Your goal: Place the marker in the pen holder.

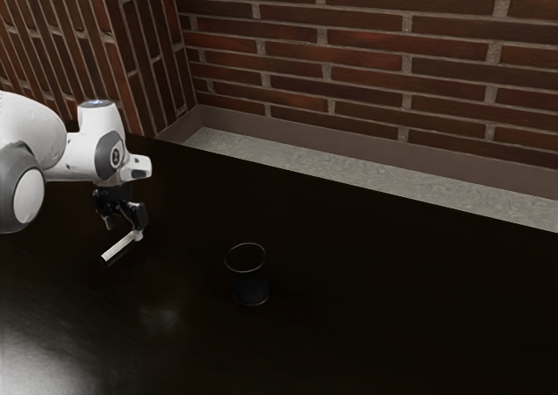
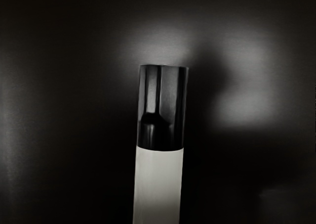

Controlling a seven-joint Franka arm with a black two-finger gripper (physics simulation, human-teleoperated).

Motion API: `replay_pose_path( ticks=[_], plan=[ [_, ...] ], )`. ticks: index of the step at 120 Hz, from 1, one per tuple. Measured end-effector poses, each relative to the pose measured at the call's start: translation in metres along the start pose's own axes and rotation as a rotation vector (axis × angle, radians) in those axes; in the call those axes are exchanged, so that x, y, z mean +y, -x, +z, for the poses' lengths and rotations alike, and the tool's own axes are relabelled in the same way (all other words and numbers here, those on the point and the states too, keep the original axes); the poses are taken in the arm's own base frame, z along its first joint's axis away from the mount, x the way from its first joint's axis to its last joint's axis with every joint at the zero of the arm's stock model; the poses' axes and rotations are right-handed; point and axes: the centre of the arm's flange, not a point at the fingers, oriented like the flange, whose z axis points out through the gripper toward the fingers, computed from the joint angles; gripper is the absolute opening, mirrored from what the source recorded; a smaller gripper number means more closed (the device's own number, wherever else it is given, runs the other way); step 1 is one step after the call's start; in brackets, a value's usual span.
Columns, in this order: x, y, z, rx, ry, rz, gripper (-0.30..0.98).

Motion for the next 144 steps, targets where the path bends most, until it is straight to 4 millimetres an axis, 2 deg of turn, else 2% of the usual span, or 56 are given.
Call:
replay_pose_path(
  ticks=[46, 87, 102, 122, 128, 132, 137, 144],
  plan=[
    [0.0, -0.005, 0.014, -0.021, 0.016, 0.104, 0.65],
    [0.0, -0.005, 0.014, -0.018, 0.019, 0.155, 0.14],
    [0.0, -0.005, 0.014, -0.018, 0.019, 0.168, 0.03],
    [0.001, -0.006, 0.01, -0.011, 0.011, 0.182, -0.04],
    [0.002, -0.007, 0.003, 0.002, 0.005, 0.188, -0.05],
    [0.003, -0.008, -0.01, 0.023, 0.0, 0.192, -0.06],
    [0.007, -0.006, -0.034, 0.064, -0.006, 0.198, -0.07],
    [0.027, -0.004, -0.073, 0.142, -0.004, 0.226, -0.07]
  ],
)
